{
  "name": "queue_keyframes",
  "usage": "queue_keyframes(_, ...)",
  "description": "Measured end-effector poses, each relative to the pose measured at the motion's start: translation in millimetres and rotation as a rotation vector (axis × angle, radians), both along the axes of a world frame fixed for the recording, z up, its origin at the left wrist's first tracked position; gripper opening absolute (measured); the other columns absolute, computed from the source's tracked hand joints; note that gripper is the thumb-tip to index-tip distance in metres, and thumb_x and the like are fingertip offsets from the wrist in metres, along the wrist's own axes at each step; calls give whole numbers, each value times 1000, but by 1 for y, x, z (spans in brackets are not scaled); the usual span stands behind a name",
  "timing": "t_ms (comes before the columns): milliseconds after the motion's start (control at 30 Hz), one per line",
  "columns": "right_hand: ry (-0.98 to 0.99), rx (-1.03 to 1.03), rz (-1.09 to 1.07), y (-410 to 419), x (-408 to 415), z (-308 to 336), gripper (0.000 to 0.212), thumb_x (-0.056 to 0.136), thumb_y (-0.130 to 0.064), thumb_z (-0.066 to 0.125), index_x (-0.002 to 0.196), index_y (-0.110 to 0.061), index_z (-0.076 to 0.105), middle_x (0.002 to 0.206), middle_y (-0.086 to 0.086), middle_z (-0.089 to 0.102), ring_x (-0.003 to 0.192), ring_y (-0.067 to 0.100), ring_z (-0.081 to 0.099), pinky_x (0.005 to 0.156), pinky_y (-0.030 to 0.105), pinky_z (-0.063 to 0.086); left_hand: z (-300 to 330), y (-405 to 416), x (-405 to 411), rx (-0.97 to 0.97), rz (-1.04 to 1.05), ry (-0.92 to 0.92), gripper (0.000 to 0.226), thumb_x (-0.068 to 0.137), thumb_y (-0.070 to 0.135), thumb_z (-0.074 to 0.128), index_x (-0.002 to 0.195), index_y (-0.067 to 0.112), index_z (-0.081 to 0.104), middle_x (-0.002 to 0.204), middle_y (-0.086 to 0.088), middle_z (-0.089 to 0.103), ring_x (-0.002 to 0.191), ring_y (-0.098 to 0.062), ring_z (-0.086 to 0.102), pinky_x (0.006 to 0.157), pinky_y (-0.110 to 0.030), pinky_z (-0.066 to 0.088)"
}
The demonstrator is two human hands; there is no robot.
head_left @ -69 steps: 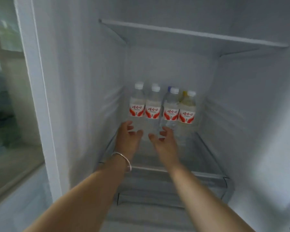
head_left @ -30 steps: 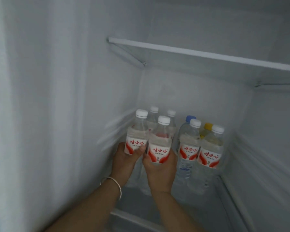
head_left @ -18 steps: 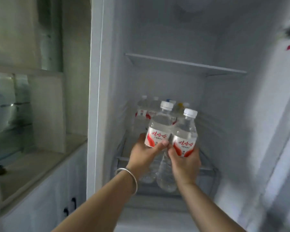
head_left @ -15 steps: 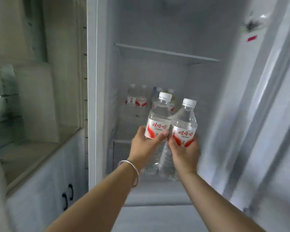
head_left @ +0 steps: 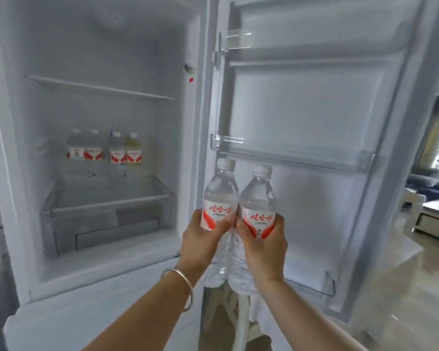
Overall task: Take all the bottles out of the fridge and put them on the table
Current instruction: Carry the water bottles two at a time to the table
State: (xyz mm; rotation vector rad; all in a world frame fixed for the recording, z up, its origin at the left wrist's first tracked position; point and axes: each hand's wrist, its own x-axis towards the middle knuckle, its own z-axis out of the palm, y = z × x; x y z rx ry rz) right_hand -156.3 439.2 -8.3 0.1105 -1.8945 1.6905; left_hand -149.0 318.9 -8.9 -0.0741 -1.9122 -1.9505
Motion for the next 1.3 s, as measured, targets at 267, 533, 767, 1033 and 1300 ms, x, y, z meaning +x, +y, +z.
queue_keyframes(267, -2, 9, -197, 204, 50, -6, 48, 63, -28, 83, 97, -29, 49, 81, -14, 61, 76, 15, 65, 65, 32, 55, -6, 205, 36, 44, -180, 11, 56, 60, 59, 75, 102, 24, 61, 96, 7, 73, 90, -7, 69, 78, -23, 52)
queue_keyframes(533, -65, 1, -340, 372, 73, -16, 48, 65, -30, 83, 100, -25, 50, 82, -9, 61, 75, 12, 61, 56, 17, 43, -16, 375, 47, 41, -287, -15, 59, 59, 61, 76, 102, 25, 60, 93, 7, 72, 88, -8, 69, 71, -17, 50)
queue_keyframes(767, -105, -56, -372, 446, 32, -25, 53, 66, -30, 83, 108, -22, 52, 90, -4, 63, 78, 13, 60, 56, 13, 40, -22, 451, -3, 9, -309, -52, 49, 62, 54, 78, 99, 25, 63, 91, 8, 73, 82, -3, 69, 63, -9, 49)
queue_keyframes(1033, -127, 4, -484, 509, -79, -25, 54, 65, -38, 80, 107, -23, 51, 86, -6, 61, 81, 20, 64, 65, 30, 51, -22, 518, -119, 24, -358, -41, 29, 70, 43, 77, 91, 26, 69, 84, 7, 76, 79, -6, 71, 73, -20, 54)
queue_keyframes(1300, -141, 15, -500, 554, -192, -19, 58, 68, -40, 78, 114, -18, 51, 95, 0, 62, 82, 21, 60, 66, 28, 46, -17, 563, -229, 41, -379, -69, 51, 55, 62, 72, 92, 27, 69, 84, 10, 75, 76, 3, 69, 65, -10, 49)
